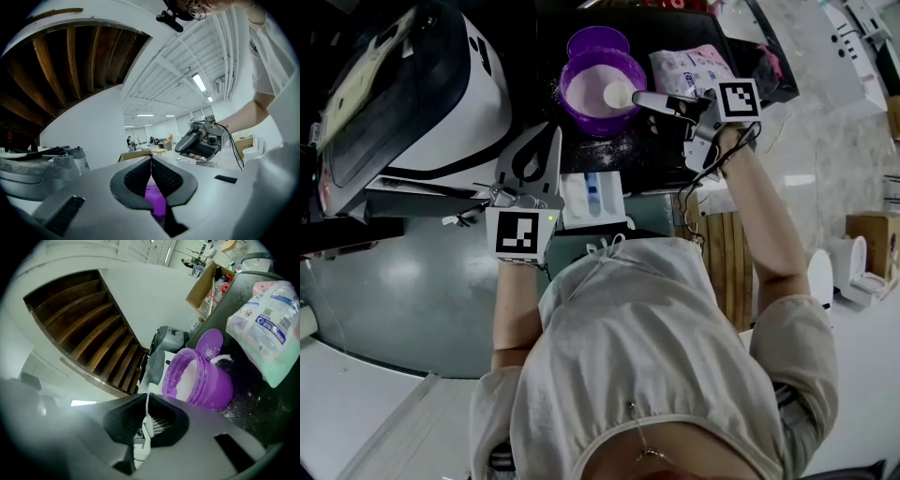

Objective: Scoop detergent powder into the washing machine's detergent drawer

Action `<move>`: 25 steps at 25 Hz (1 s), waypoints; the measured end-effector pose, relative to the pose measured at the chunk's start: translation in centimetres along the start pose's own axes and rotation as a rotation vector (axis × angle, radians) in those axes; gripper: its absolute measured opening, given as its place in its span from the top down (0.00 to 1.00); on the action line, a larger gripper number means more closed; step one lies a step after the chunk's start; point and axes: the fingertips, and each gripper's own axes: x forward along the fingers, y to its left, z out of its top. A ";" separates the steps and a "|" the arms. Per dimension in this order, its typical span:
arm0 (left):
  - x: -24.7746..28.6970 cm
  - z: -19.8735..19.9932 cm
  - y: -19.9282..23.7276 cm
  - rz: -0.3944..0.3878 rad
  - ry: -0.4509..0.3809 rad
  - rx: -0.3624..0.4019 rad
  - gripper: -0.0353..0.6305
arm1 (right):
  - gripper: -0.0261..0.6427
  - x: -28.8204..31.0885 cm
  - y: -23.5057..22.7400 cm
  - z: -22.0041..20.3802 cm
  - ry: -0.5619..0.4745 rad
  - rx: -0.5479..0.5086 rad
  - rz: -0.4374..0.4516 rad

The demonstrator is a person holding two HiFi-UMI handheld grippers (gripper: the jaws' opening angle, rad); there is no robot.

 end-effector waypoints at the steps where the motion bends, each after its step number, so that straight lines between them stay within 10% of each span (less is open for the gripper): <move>1: -0.2 0.3 -0.1 -0.004 -0.021 -0.011 0.91 | 0.94 -0.2 0.2 -0.3 -0.008 0.008 0.012; 25: -8.9 -4.8 -3.1 -0.070 0.092 -0.048 0.91 | 0.94 1.5 0.9 -15.4 0.008 0.116 0.111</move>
